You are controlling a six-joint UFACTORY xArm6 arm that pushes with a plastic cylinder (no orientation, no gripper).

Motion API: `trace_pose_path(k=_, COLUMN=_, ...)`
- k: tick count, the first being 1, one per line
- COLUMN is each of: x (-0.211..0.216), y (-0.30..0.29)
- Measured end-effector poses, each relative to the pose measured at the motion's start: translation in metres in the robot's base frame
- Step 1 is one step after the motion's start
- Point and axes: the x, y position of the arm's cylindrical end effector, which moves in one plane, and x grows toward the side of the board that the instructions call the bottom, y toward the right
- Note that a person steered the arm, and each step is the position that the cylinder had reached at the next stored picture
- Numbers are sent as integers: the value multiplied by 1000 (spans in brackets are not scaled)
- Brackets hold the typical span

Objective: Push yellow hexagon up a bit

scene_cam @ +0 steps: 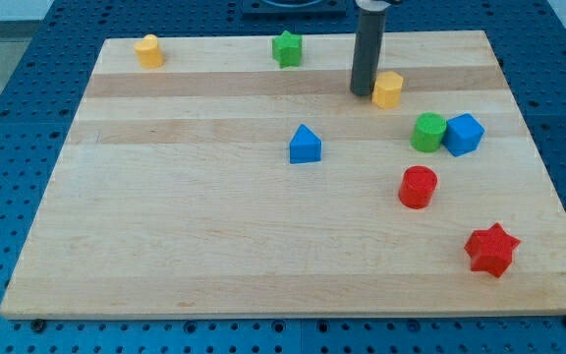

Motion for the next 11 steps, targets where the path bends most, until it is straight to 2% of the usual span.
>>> trace_pose_path(k=2, x=14, y=30)
trace_pose_path(k=5, x=57, y=33)
trace_pose_path(k=8, x=21, y=63)
trace_pose_path(k=11, x=30, y=99)
